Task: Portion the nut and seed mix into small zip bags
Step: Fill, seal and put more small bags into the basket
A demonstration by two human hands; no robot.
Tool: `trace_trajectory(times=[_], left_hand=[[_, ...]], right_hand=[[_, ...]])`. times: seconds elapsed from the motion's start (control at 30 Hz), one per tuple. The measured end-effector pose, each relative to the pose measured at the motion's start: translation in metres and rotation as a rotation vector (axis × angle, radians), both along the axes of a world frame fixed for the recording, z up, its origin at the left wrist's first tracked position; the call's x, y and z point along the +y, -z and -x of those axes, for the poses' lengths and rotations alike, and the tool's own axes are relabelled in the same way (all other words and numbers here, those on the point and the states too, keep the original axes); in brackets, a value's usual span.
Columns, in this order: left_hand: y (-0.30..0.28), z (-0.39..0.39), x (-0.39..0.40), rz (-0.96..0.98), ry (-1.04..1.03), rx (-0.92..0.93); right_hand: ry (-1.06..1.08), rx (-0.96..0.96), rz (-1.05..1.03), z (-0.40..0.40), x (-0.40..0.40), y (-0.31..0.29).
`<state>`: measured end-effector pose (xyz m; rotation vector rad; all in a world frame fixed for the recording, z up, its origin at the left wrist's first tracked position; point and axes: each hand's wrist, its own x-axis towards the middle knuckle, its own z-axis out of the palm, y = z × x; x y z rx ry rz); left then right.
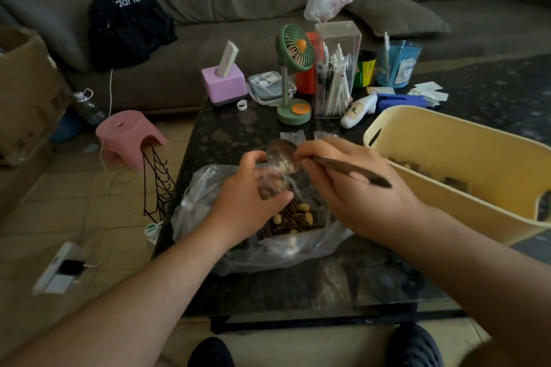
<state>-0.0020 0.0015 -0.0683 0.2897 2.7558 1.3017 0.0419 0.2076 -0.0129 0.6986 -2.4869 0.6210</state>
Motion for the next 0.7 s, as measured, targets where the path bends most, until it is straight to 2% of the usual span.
trace_trajectory(times=[0.17,0.23,0.3,0.43,0.5,0.57,0.7], left_hand=[[0.000,0.003,-0.004,-0.018,-0.033,-0.037],[0.001,0.005,-0.006,-0.095,-0.071,-0.055],[-0.001,0.006,-0.008,-0.284,-0.083,-0.103],[-0.007,0.006,-0.009,-0.904,-0.059,-0.279],[-0.012,0.004,-0.007,-1.111,-0.066,-0.378],[-0.016,0.002,-0.006,-1.171,-0.115,-0.449],[-0.025,-0.002,-0.002,-1.102,-0.213,-0.508]], right_hand=[[0.035,-0.028,0.074,0.004,0.009,0.005],[0.034,-0.066,0.083,0.005,0.014,0.010],[-0.009,-0.141,0.042,0.007,0.022,0.017],[-0.079,-0.261,-0.329,0.010,0.031,0.041],[-0.105,-0.233,-0.449,0.010,0.031,0.060],[-0.090,-0.213,-0.497,0.012,0.033,0.077],[-0.096,-0.215,-0.568,0.012,0.035,0.090]])
